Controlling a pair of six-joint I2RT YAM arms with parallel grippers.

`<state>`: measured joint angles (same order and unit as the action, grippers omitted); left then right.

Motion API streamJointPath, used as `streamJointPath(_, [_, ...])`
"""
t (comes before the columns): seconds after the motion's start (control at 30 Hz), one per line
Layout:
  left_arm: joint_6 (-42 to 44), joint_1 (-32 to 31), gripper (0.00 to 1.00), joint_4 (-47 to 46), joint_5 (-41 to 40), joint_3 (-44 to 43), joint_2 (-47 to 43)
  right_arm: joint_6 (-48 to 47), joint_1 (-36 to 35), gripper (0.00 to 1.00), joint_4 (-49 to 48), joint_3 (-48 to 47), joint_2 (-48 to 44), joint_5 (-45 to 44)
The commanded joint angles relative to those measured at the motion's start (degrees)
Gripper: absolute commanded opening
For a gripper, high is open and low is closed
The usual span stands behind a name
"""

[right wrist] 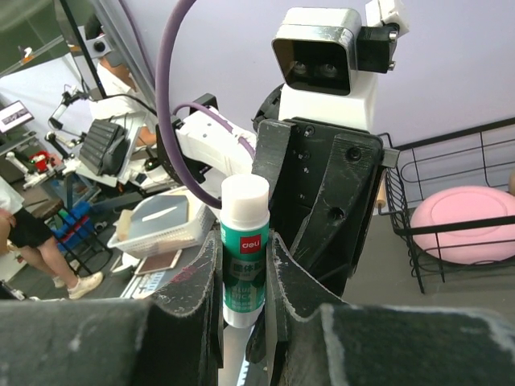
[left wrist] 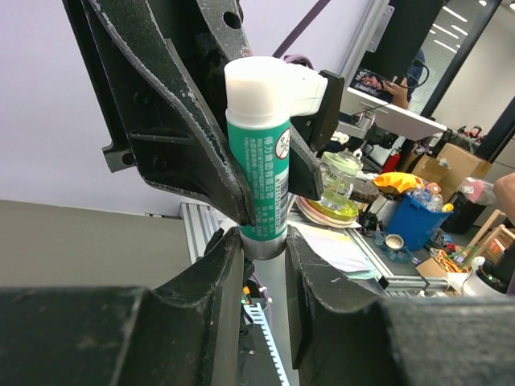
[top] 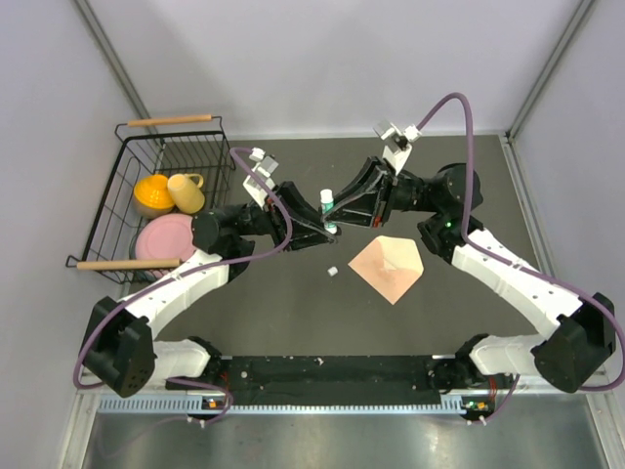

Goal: Place the letter into the envelope and seal it
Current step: Unscrew the solid glue.

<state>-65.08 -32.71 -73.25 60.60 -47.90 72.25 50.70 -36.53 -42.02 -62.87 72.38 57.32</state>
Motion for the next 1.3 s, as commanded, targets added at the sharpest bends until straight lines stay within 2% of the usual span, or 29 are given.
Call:
streamJointPath(0.0, [-1.71,-0.34,0.27,-4.09,-1.09,-1.50,-1.50,-3.40,-0.21,0.00,0.18,0.20,-1.01,-0.89])
streamJointPath(0.13, [-4.96,-0.42,0.38,-6.11,-2.06,-1.49,-1.41,-5.26,-0.29,0.00,2.03,0.73,-1.71,-1.69])
streamJointPath(0.23, [-4.88,-0.43,0.37,-5.58,-2.15,-1.58,-1.58,-5.52,-0.38,0.00,2.21,0.99,-1.80,-1.69])
streamJointPath(0.33, [-4.88,-0.34,0.27,-5.15,-2.24,-1.67,-1.32,-6.13,-0.38,0.00,2.55,1.00,-1.80,-2.12])
streamJointPath(0.37, [-4.79,-0.34,0.18,-4.88,-2.33,-1.93,-1.32,-6.40,-0.47,0.00,2.91,1.00,-1.98,-2.65])
streamJointPath(0.47, [-3.74,-0.16,0.00,-2.43,-2.76,-1.76,-1.58,-11.48,-0.38,0.00,9.30,0.56,-3.03,-6.32])
streamJointPath(0.6, [0.99,0.98,0.00,6.34,-4.69,-1.06,-3.07,-22.02,-0.38,0.00,23.53,0.82,-6.80,-17.31])
streamJointPath(0.67, [5.99,1.24,0.00,19.93,-6.45,-0.79,-4.48,-23.36,-0.47,0.00,26.10,1.26,-7.69,-23.29])
streamJointPath(0.7, [15.07,1.24,0.14,26.43,-9.59,-0.97,-6.83,-23.45,-0.29,0.00,27.42,1.61,-8.47,-24.79])
streamJointPath(0.73, [20.72,1.24,0.31,41.72,-11.10,-1.84,-8.08,-23.02,-0.03,0.00,28.47,1.96,-9.09,-26.28])
streamJointPath(0.77, [27.31,1.07,0.47,47.62,-11.55,-2.28,-9.22,-22.23,1.02,0.00,28.92,2.49,-9.62,-26.90])
streamJointPath(0.8, [44.51,0.89,0.69,54.90,-13.56,-2.81,-10.97,-20.22,2.07,0.00,29.10,3.19,-10.15,-27.00])
streamJointPath(0.83, [51.91,0.63,0.75,65.94,-19.32,-3.34,-11.86,-19.24,3.39,0.00,29.62,3.63,-11.20,-26.04])
streamJointPath(0.87, [56.94,-0.33,0.76,72.92,-23.47,-2.04,-12.48,-18.45,6.36,0.00,30.06,3.89,-11.64,-25.25])
streamJointPath(0.9, [66.91,-0.34,0.76,78.04,-24.90,-0.63,-12.05,-17.48,7.87,0.00,31.02,4.24,-12.26,-24.80])
streamJointPath(0.93, [70.06,-0.86,0.74,81.05,-30.48,0.86,-11.78,-17.39,9.19,0.00,32.25,4.51,-13.13,-24.28])
streamJointPath(1.0, [76.03,-5.24,0.74,84.67,-36.66,2.10,-9.15,-18.26,12.78,0.00,35.59,5.38,-14.45,-23.84])
streamJointPath(1.1, [72.49,-11.13,0.76,83.80,-44.23,2.81,-3.89,-20.81,16.04,0.00,39.20,6.27,-16.65,-24.62])
streamJointPath(1.13, [71.59,-14.72,0.84,84.06,-46.86,1.07,-1.96,-21.16,16.84,0.00,40.08,6.10,-16.92,-25.06])
streamJointPath(1.27, [68.51,-23.08,0.81,86.26,-52.24,-4.39,9.10,-24.32,19.92,0.00,45.18,5.04,-18.24,-26.82])
